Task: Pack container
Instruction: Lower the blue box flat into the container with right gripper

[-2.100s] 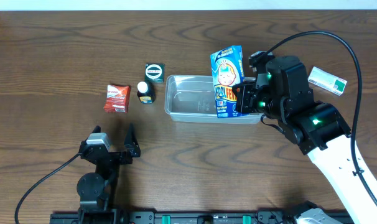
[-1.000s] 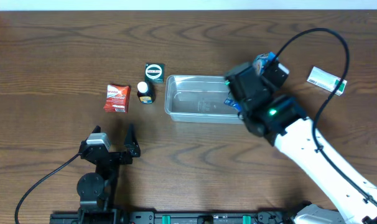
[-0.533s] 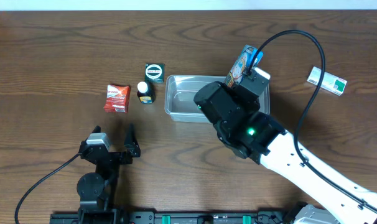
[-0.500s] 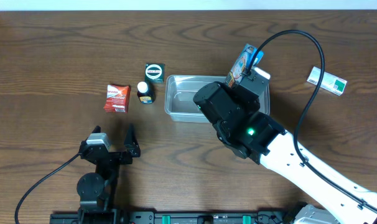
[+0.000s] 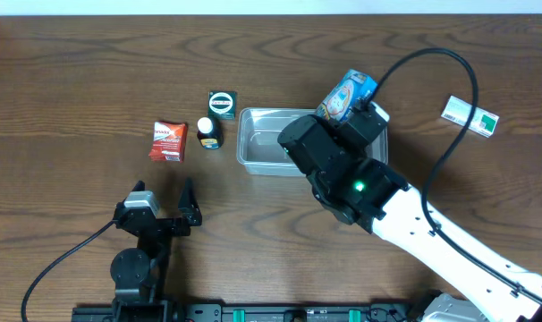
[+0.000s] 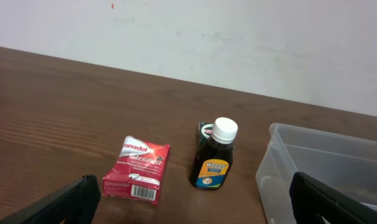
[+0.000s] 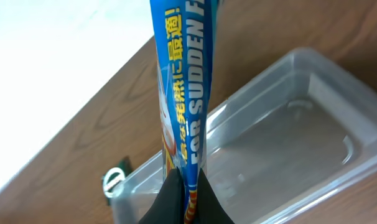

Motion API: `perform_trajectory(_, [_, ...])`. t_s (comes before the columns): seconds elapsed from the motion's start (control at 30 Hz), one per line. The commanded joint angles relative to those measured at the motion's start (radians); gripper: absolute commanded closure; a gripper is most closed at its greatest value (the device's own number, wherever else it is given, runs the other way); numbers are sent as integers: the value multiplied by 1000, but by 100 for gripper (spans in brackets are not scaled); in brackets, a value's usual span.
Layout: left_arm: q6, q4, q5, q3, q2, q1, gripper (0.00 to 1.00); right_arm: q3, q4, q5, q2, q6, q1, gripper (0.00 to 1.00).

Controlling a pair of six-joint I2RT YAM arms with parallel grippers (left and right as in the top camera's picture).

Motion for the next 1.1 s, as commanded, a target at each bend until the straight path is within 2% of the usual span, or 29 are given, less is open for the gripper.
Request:
perform_trajectory(0.0, [17, -36, 18, -15, -6, 5, 2, 16, 3, -31, 8, 168, -15, 99])
perform_trajectory(0.3, [17, -36, 18, -15, -6, 5, 2, 16, -4, -54, 83, 235, -60, 99])
perform_trajectory(0.47, [17, -36, 18, -15, -6, 5, 2, 16, -30, -172, 132, 292, -119, 99])
perform_trajectory(1.07, [17, -36, 18, -15, -6, 5, 2, 16, -136, -278, 139, 407, -164, 99])
